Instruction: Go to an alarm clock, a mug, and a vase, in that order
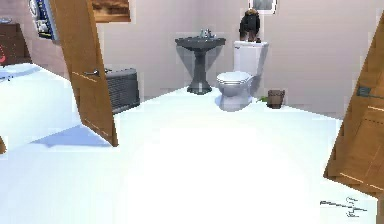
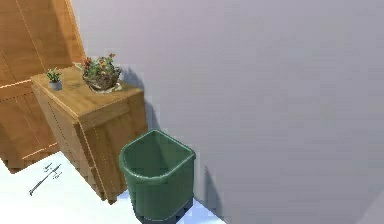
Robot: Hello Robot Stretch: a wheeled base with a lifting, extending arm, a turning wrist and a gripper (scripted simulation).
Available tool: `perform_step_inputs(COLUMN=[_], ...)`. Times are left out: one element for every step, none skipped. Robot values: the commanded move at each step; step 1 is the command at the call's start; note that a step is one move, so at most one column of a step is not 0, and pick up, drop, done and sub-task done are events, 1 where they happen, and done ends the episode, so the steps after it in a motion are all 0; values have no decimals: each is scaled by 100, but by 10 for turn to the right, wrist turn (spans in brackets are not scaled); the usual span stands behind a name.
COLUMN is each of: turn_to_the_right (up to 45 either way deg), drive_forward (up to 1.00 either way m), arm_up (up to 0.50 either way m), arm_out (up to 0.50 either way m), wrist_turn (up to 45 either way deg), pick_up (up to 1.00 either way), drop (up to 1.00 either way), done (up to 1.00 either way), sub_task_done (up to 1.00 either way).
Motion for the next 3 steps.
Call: perform_step_inputs(turn_to_the_right=[-60, 0, -420], drive_forward=[0, 50, 0], arm_up=[0, 0, 0], arm_out=[0, 0, 0], wrist_turn=[0, 0, 0], pick_up=[0, 0, 0], drop=[0, 0, 0], done=[0, 0, 0], sub_task_done=[0, 0, 0])
